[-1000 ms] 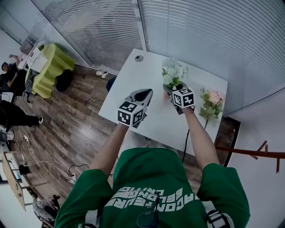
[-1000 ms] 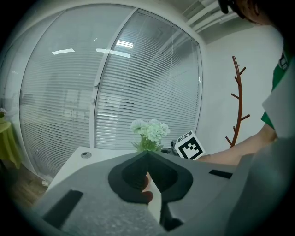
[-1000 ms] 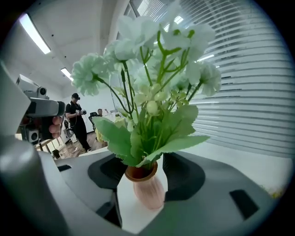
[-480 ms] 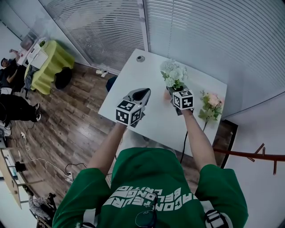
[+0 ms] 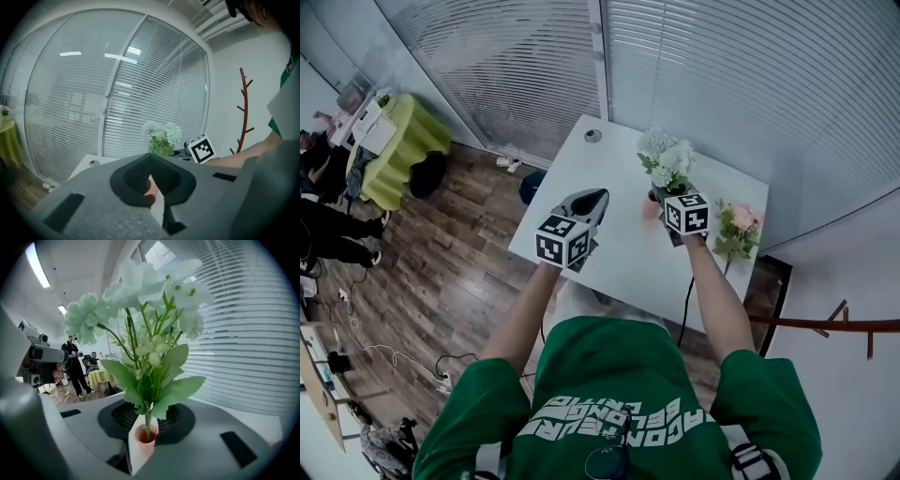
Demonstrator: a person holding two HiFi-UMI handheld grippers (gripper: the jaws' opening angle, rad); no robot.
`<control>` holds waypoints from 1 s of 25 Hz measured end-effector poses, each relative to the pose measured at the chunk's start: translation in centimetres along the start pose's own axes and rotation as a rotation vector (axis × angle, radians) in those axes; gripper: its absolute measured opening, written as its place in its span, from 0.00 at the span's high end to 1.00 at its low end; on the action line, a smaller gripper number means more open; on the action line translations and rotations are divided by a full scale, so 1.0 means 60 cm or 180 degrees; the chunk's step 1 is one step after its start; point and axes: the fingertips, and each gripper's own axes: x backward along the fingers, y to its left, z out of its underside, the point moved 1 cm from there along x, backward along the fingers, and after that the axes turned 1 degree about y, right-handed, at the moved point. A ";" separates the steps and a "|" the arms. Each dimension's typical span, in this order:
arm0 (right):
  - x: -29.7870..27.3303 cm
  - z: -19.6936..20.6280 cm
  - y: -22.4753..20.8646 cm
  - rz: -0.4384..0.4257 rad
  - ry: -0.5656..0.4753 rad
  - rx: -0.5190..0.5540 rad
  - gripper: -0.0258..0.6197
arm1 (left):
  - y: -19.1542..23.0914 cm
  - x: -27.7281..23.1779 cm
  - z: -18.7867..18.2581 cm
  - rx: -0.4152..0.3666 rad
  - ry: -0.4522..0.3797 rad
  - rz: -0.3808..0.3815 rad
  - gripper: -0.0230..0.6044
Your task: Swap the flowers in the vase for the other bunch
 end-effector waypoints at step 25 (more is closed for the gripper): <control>0.160 -0.191 0.073 0.0099 -0.0292 0.0137 0.84 | -0.036 0.007 -0.139 0.0031 -0.0087 0.0290 0.96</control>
